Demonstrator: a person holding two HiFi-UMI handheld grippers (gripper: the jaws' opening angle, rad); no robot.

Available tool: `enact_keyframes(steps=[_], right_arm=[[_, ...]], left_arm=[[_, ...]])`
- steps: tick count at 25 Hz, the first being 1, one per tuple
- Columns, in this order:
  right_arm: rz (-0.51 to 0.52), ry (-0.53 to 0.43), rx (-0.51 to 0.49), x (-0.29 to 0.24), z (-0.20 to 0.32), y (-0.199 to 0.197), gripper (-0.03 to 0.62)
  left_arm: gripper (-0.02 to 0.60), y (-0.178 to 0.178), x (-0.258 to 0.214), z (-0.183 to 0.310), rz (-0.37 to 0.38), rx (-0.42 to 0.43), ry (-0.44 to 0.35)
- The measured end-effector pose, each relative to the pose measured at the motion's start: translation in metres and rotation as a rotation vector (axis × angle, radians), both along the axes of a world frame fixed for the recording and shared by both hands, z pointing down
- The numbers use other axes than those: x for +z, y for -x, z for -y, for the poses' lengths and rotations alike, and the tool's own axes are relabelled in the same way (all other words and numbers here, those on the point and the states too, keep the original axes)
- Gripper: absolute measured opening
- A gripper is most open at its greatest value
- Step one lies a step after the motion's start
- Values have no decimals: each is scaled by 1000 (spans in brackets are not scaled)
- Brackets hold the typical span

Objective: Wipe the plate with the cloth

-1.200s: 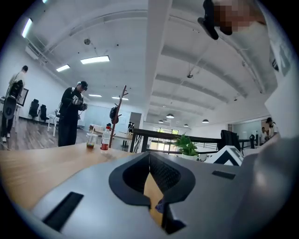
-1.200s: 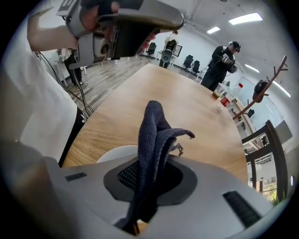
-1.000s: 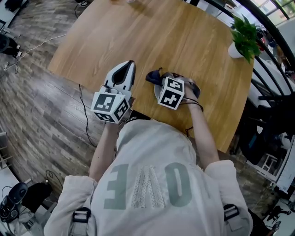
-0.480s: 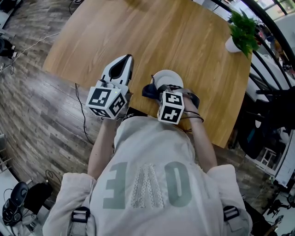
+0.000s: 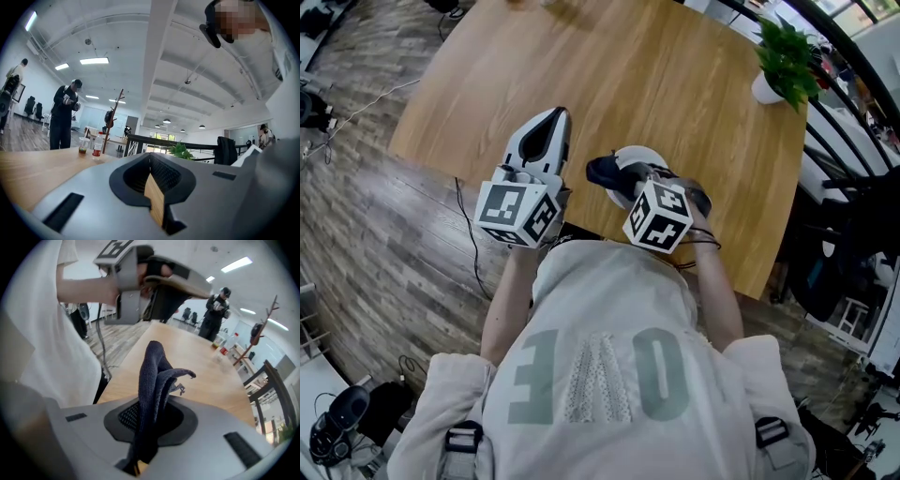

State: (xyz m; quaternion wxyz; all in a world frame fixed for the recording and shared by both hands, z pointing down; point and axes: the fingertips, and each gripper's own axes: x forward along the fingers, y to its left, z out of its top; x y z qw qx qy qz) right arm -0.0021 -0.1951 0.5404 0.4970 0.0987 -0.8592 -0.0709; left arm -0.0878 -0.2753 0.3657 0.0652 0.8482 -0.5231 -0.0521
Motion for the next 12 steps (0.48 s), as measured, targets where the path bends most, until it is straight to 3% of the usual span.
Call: enact_keyframes(steps=[5,8,12], right_arm=[[388,-194,306,-96,51,-10,57],[606,-321,491,-150,59,-32,57],[792,-464,654,-192,50,-71,57]], left_arm=[[8,-21,-38,-9,137,15,-126],[8,-32,-53,-12,154,23,-164],[8,-45,-68,-12,163,39,-202]])
